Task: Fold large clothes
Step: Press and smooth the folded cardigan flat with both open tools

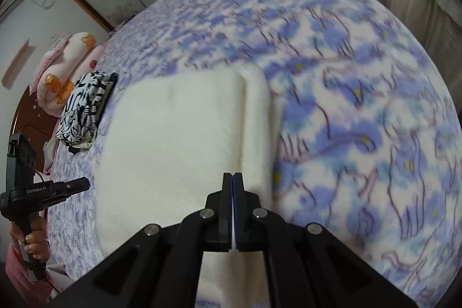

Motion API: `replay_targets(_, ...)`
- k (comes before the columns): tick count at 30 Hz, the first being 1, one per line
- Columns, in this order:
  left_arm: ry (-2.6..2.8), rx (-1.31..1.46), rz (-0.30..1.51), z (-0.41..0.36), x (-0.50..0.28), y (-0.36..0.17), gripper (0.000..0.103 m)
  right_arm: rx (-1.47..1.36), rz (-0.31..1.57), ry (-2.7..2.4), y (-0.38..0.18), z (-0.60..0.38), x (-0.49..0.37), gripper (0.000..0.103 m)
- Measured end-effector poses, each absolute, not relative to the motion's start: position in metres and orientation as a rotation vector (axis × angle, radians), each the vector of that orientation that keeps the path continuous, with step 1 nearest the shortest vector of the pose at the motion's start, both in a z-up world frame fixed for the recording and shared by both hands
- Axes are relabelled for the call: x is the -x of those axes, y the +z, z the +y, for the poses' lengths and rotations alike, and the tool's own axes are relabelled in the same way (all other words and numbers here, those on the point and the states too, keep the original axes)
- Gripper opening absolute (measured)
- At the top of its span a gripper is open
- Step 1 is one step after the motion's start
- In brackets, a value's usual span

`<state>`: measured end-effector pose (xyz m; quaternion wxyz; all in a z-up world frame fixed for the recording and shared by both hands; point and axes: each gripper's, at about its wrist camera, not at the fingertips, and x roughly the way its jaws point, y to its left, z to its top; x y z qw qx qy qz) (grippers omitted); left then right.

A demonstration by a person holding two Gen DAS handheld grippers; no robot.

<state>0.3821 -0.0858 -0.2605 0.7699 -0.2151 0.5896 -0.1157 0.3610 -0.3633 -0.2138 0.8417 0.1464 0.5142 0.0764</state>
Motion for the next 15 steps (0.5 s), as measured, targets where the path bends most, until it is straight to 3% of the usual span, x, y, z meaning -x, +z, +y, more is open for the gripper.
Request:
replay_targets(7,-0.304,0.353,1.26,-0.138,-0.458,-0.255,0.002,-0.26,1.076,0.32,-0.228,-0.288,-0.419,0.0)
replay_targets(15,-0.263,0.254,1.31,-0.158,-0.495,-0.293,0.002,-0.217,1.004,0.354,-0.266,-0.247,-0.449,0.0)
